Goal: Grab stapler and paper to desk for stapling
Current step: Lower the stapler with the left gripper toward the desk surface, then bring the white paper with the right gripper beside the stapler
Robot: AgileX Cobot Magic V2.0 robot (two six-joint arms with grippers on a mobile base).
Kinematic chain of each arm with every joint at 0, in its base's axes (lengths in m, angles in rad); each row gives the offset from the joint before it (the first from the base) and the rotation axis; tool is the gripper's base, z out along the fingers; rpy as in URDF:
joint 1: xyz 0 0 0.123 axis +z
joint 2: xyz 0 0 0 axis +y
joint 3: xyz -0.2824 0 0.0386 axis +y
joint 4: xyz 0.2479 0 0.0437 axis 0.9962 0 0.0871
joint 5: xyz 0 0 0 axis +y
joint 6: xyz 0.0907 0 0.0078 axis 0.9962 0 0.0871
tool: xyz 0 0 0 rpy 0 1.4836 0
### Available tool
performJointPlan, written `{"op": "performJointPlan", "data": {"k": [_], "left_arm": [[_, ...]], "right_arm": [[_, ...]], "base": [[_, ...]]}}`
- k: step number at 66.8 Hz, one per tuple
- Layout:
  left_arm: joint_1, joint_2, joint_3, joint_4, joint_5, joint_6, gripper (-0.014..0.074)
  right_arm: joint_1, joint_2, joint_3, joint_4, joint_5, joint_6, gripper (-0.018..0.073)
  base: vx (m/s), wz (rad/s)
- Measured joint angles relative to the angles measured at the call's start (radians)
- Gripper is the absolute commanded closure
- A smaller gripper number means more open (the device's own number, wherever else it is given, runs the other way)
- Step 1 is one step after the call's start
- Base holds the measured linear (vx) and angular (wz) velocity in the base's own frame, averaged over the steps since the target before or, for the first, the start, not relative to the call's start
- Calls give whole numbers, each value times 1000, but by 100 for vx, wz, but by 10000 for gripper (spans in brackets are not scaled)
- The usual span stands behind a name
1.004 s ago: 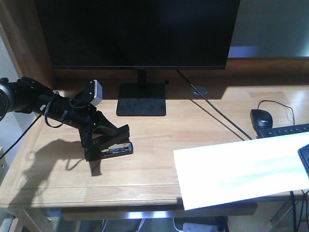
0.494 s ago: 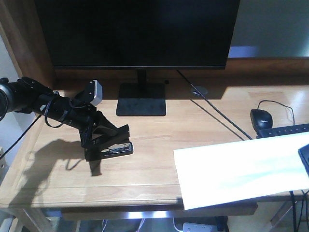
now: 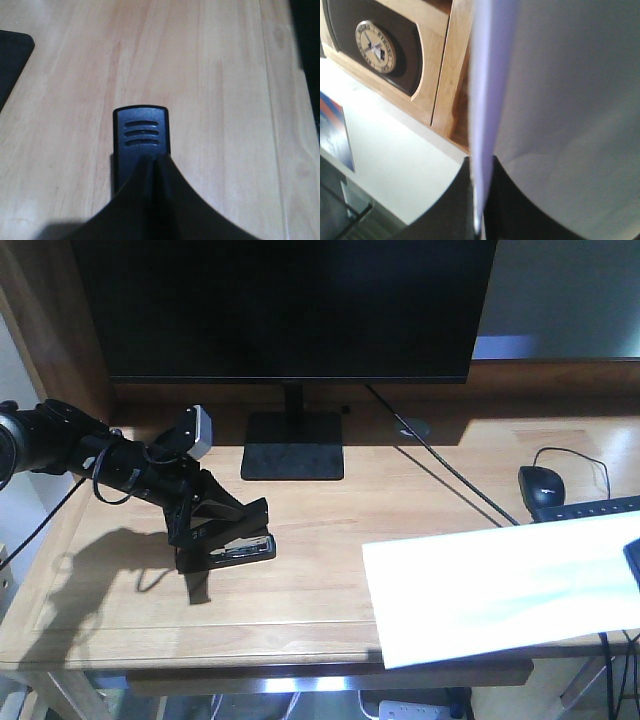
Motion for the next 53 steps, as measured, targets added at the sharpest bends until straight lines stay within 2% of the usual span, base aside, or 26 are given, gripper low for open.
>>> {"op": "performJointPlan", "data": {"k": [12,22,27,32,37,39,45,49,53], "left_arm": [[0,0,0,0,0,0,603],[0,0,0,0,0,0,603],[0,0,0,0,0,0,603],[0,0,0,0,0,0,603],[0,0,0,0,0,0,603],[0,0,0,0,0,0,603],[0,0,0,0,0,0,603],[0,0,0,0,0,0,603],[0,0,0,0,0,0,603]], "right_arm": [[0,0,0,50,32,-3,565],[0,0,-2,4,36,16,565],[0,1,-19,-101,40,61,565],[0,16,-58,-273,36,126,565],[0,53,-111,-494,20,215,565],[0,80,-134,-610,8,266,565],[0,157,-202,-857,-40,372,565],[0,215,-242,-970,-77,415,565],[0,278,-276,-1035,-116,432,565]], "base": [[0,0],[0,0],[0,0],[0,0],[0,0],[0,0],[0,0],[0,0],[0,0]]}}
